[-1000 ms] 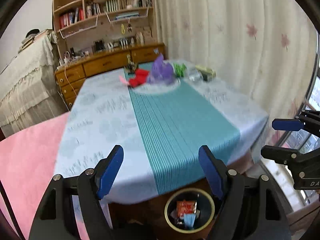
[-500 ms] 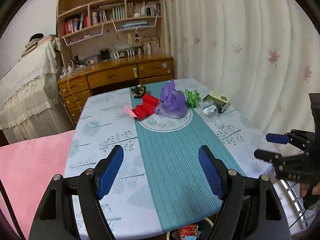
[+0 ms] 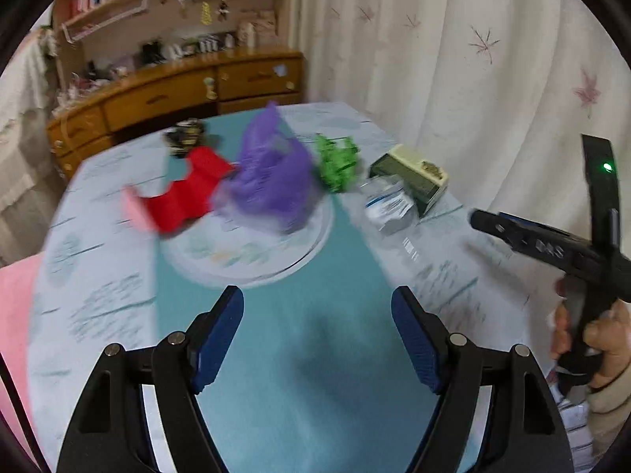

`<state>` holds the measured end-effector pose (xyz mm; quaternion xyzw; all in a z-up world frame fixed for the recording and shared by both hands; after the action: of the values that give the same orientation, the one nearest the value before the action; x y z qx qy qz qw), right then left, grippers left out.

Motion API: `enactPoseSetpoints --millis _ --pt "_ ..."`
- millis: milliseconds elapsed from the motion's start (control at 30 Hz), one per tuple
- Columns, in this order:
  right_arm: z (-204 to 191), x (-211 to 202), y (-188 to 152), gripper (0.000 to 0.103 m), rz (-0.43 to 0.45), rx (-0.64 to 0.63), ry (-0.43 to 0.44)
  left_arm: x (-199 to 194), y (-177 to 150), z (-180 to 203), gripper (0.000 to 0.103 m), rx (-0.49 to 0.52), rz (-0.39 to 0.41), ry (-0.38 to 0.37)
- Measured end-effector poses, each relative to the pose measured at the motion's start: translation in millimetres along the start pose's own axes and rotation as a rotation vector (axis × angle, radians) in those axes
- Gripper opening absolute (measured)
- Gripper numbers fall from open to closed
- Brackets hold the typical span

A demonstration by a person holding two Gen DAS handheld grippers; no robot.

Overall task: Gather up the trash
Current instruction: 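Grasp the clear plastic bag with left tool while right tool grasps the green-yellow box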

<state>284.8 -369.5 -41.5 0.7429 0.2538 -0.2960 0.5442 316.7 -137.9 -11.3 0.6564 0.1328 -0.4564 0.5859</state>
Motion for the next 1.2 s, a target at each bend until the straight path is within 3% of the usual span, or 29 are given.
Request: enactPoseSetpoints --millis 233,500,533,600,733,800,867,967,1000,1133,1200 --pt "35 58 53 0.061 -0.014 0.076 0.006 76 47 17 0.076 -0.063 -0.060 -0.036" --pt "53 110 79 0.061 -0.063 0.111 0.135 135 62 18 0.076 -0.130 -0.132 -0.096" --pt "53 113 78 0.059 -0.081 0.113 0.174 139 60 18 0.076 -0.136 -0.137 -0.118" --pt "48 113 74 0.042 -0.106 0.087 0.234 144 58 17 0.076 -0.142 -0.148 -0.149" --pt "40 101 63 0.033 -0.124 0.029 0.310 145 54 9 0.076 -0.183 -0.123 -0.224" --pt "37 95 56 0.022 -0.145 0.033 0.379 145 49 5 0.076 -0.204 -0.130 -0.259" --pt "32 91 49 0.021 -0.179 0.032 0.461 141 44 2 0.076 -0.208 -0.117 -0.278" --pt "10 87 32 0.019 -0.209 -0.048 0.458 136 38 8 0.075 -0.199 -0.123 -0.320" --pt "3 86 26 0.019 -0.215 -0.071 0.447 134 35 11 0.074 -0.199 -0.125 -0.332" --pt "-19 74 10 0.007 -0.175 -0.101 0.427 123 25 27 0.037 -0.166 -0.137 -0.329" --pt "-28 66 0 0.005 -0.159 -0.111 0.412 116 20 34 0.036 -0.146 -0.140 -0.302"
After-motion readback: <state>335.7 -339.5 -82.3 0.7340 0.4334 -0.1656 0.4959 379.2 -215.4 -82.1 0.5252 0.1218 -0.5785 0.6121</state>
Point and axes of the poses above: each gripper's, at about its wrist camera, not at the fingertips, and x roughly the way its jaws point, z to its right, y to its top, the point moved 2 cm from there along x, roughly the way its jaws point
